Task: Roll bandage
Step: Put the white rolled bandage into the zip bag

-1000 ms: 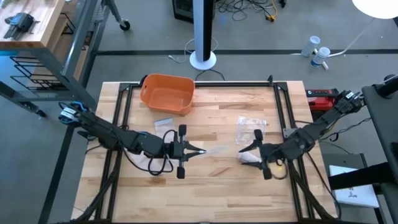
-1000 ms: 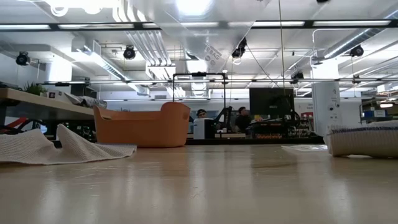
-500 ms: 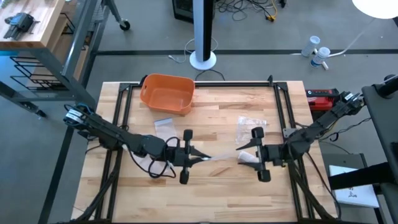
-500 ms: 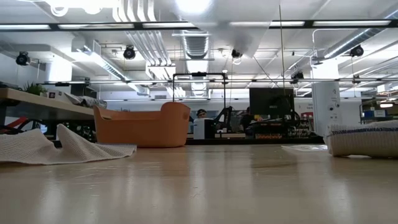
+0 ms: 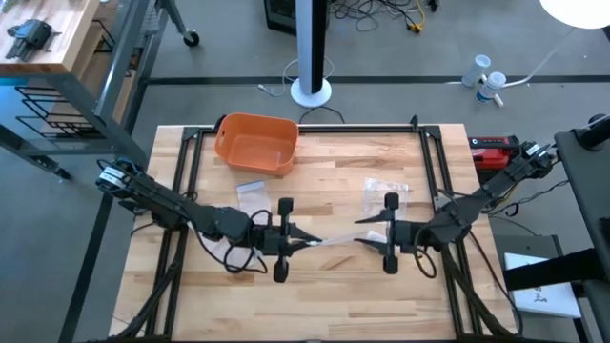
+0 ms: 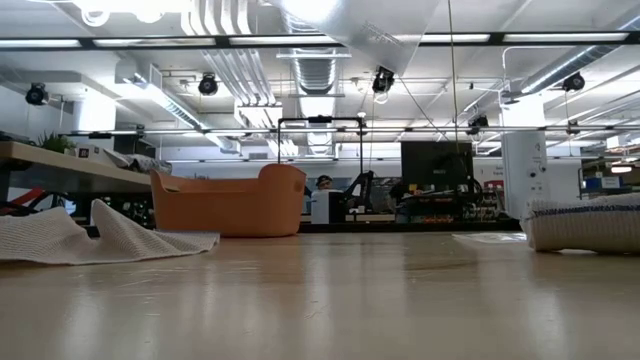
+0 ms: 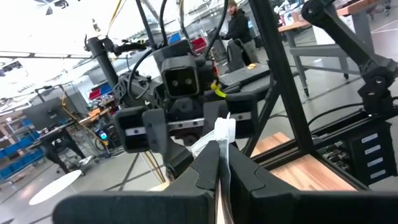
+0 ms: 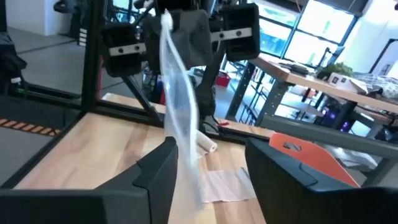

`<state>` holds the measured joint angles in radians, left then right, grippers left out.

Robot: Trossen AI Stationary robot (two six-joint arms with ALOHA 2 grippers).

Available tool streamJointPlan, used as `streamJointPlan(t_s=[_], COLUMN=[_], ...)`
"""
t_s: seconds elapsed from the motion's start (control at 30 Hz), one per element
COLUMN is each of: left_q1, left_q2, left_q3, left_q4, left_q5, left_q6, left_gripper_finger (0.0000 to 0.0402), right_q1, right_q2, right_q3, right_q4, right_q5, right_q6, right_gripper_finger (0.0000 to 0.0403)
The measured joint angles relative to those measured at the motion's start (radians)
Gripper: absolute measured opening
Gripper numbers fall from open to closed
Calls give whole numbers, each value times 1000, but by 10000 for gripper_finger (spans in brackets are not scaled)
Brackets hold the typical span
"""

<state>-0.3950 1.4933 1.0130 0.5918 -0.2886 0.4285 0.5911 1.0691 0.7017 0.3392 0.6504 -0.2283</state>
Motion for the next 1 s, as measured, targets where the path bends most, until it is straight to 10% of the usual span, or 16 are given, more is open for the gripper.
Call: streamJointPlan(t_s=[0.53,1.0], left_q1=[-1,0], left_q2=[-2,-6], left_q3=[1,1], left_q4=[8,-112], left_q5=[-1,-231], left_q6=[0,-82], left_gripper_finger=[0,53], right_q1=[-1,0], right_q2=[6,-37], right_q3=[0,51], right_q4=[-77,-298], right_q5=[-2,6], right_q6=[27,98], right_gripper_finger=[7,1])
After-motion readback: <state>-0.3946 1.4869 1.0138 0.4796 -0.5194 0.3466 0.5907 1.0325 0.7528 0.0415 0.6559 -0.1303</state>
